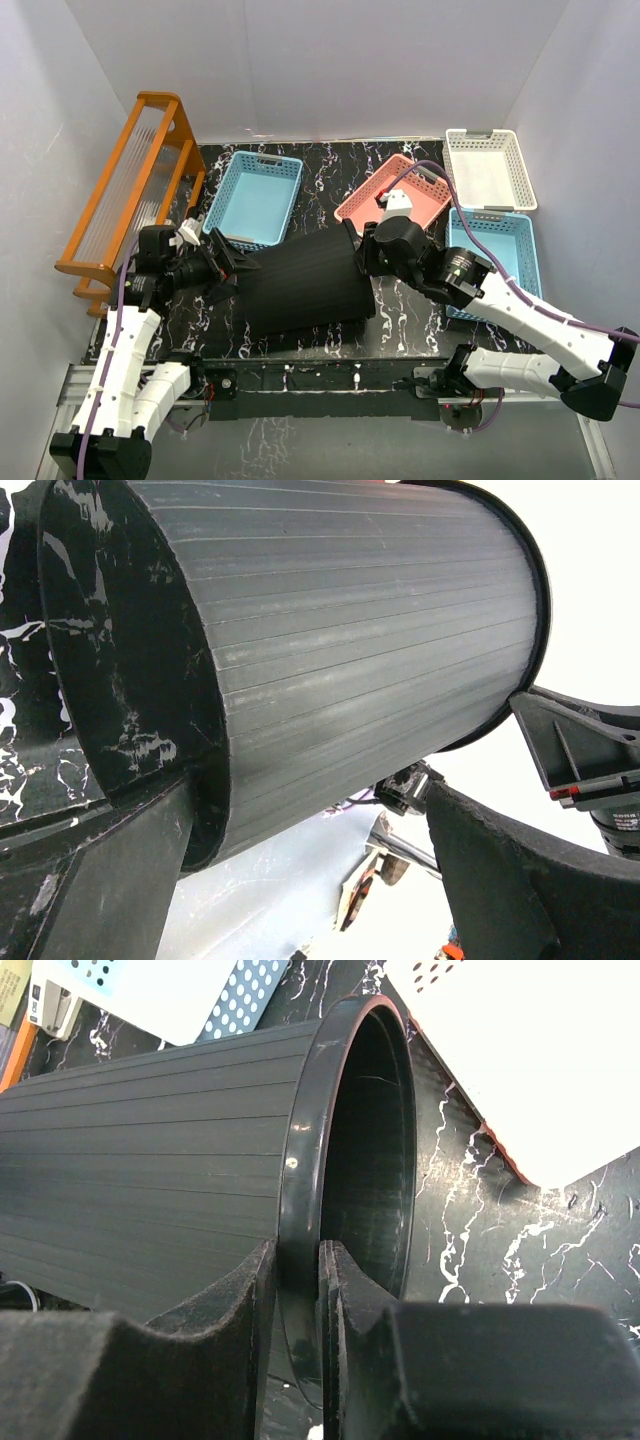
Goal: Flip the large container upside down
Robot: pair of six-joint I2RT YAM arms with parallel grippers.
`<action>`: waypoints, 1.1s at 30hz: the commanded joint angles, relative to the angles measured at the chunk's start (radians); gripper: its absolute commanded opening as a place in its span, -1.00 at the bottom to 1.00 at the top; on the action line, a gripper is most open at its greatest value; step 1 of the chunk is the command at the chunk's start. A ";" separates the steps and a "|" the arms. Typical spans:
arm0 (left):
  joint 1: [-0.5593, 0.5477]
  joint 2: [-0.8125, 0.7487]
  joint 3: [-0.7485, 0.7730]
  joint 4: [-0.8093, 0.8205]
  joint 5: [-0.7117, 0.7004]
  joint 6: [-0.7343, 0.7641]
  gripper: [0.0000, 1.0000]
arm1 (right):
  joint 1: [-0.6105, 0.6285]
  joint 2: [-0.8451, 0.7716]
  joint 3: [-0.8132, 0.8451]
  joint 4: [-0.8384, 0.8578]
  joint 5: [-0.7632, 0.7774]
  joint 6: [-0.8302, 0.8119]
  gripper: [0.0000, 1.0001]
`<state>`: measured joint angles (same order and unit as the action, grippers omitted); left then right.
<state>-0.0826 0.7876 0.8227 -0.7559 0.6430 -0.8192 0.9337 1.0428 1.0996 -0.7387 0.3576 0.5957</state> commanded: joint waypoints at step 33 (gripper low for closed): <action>-0.002 0.047 0.241 0.471 0.214 -0.280 0.97 | -0.007 0.046 -0.150 0.492 -0.337 0.217 -0.81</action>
<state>-0.0452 0.8318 1.0813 -0.4339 0.5991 -0.9546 0.8734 1.0958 0.9962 -0.5423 0.3088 0.7166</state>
